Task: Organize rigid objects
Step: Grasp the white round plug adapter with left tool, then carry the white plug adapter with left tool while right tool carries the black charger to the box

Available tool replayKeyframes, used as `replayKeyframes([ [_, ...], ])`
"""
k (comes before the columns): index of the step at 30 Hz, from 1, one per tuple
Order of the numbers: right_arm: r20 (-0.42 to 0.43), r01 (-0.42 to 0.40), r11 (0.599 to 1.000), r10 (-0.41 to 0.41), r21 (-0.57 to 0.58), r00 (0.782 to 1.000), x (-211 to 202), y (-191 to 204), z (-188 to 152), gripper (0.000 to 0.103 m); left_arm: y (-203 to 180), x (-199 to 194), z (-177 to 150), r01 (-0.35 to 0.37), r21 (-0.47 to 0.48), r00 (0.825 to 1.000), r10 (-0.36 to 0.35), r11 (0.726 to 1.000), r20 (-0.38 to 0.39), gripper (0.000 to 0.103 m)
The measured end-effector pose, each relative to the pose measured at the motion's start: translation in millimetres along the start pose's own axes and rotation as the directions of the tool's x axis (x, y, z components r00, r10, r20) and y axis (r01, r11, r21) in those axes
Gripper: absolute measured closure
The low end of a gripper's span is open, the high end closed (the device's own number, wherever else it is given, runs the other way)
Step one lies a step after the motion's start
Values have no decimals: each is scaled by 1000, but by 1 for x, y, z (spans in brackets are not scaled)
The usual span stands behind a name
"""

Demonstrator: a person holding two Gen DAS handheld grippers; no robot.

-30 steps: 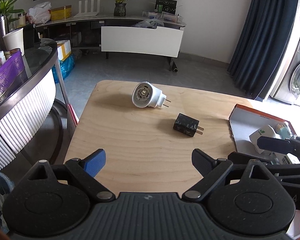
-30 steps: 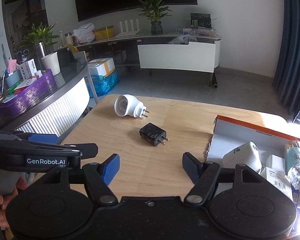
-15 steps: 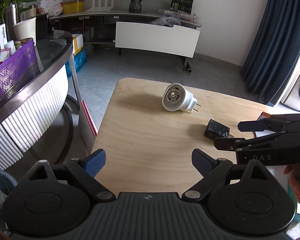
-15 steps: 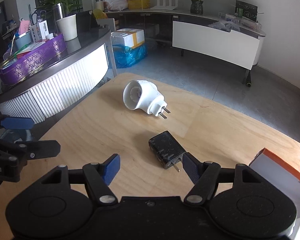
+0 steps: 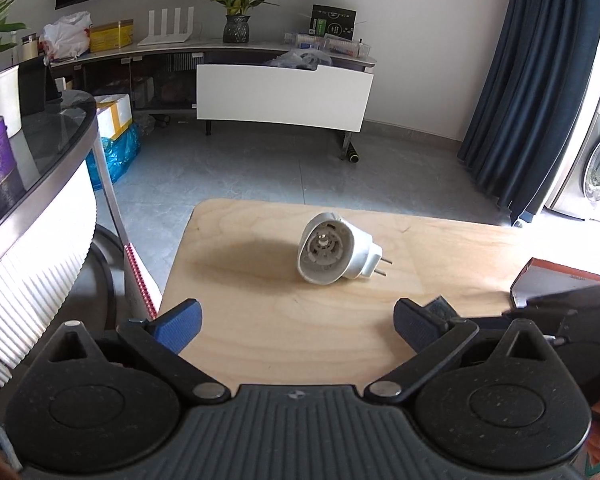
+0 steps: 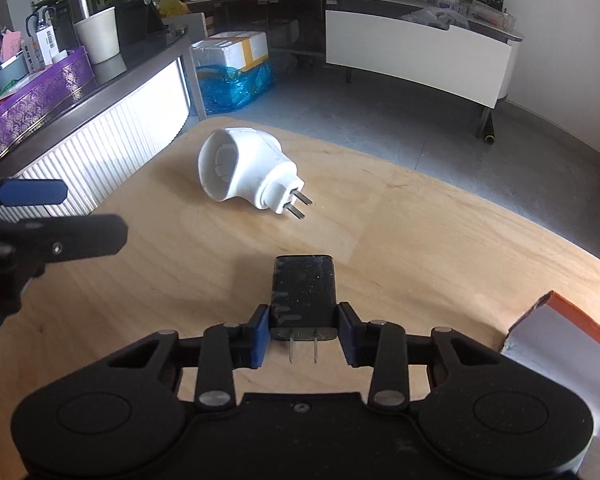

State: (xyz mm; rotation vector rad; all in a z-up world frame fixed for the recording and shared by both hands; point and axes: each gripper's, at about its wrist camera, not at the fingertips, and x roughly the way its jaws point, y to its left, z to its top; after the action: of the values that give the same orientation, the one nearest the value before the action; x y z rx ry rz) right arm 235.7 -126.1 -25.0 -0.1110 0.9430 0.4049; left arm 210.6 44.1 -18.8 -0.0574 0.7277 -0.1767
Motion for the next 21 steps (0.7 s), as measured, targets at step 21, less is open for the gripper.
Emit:
replayKeyframes([
  [21, -32, 41, 998, -40, 43, 999, -38, 19, -47, 59, -22, 85, 4, 71, 221, 997, -76, 973, 15, 19],
])
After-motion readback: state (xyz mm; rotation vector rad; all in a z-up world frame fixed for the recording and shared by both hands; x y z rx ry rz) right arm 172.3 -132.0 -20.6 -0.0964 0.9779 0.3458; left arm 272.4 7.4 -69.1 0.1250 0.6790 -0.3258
